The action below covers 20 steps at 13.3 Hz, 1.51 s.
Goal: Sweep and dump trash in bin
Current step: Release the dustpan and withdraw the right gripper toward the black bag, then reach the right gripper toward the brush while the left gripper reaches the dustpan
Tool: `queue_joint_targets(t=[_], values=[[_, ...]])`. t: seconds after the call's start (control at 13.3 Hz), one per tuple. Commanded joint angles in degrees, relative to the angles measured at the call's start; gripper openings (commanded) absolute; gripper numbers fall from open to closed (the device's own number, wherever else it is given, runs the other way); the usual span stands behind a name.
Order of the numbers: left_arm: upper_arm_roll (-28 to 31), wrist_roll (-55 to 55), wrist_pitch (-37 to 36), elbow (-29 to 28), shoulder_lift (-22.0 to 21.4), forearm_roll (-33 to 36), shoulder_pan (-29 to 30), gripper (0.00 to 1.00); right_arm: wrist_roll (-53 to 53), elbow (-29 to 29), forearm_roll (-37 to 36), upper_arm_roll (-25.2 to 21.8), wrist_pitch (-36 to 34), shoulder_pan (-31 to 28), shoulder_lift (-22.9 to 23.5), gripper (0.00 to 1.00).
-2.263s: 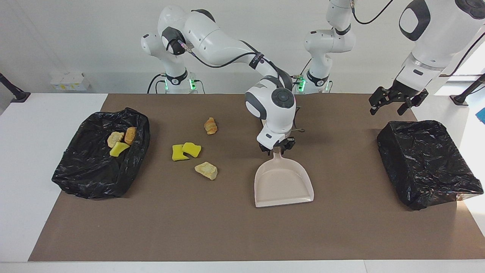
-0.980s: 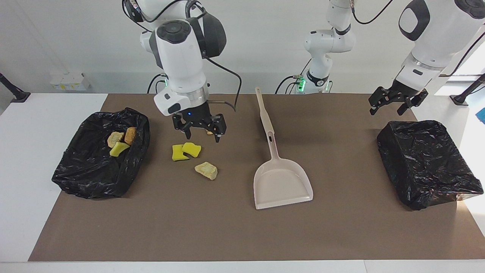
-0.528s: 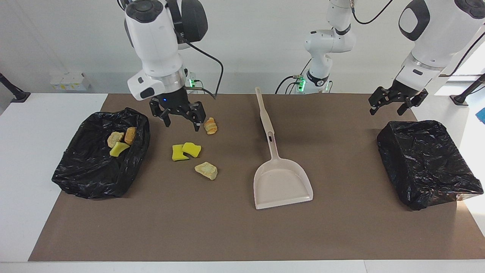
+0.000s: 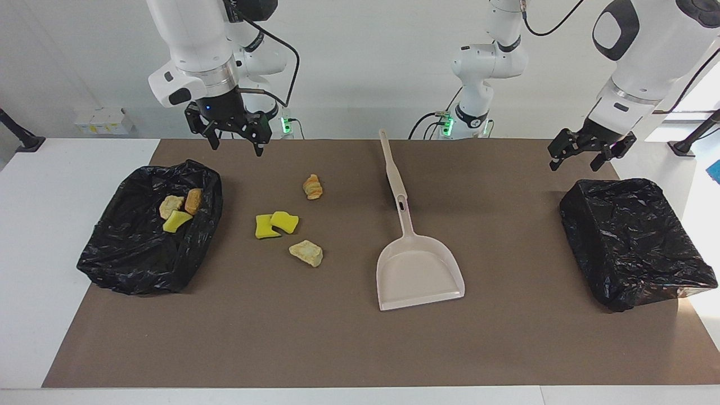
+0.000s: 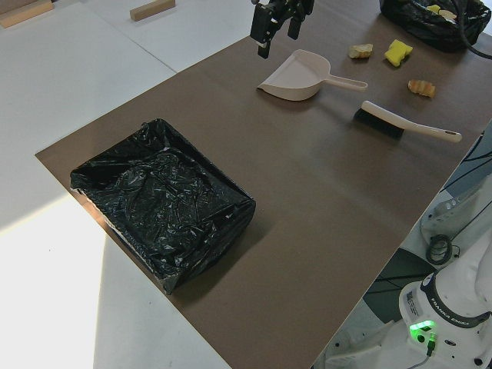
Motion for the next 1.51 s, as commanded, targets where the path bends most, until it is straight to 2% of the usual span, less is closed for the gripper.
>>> queue_joint_targets(t=[0.0, 0.3, 0.68, 0.98, 1.21, 1.43], values=[[-0.5, -0.5, 0.6, -0.7, -0.8, 0.8, 0.1, 1.0, -1.8, -6.2, 1.1, 0.2, 2.7, -0.8, -4.5, 1.0], [-1.1, -1.1, 3.8, -3.3, -1.8, 0.4, -0.7, 1.0, -1.8, -5.7, 1.4, 0.2, 2.6, -1.0, -4.0, 1.0], [-1.2, -3.3, 9.6, -8.9, -1.9, 0.4, -5.1, 1.0, -1.9, -4.8, 1.7, 0.3, 2.6, -1.0, -3.5, 1.0], [-1.1, -3.9, 11.3, -11.0, -1.9, 0.4, -7.4, 1.0, -1.7, -4.5, 1.8, 0.3, 2.6, -0.9, -3.3, 1.0], [-1.0, -3.0, 8.7, -6.1, 0.1, 0.8, -6.6, 1.0, -1.4, -5.5, 2.0, 0.8, 3.9, 1.8, -3.8, 1.0], [-0.8, -3.0, 4.8, -1.0, 2.5, 0.8, -6.1, 1.0, -0.2, -7.8, 2.2, 0.8, 4.0, 9.3, -4.1, 1.0]])
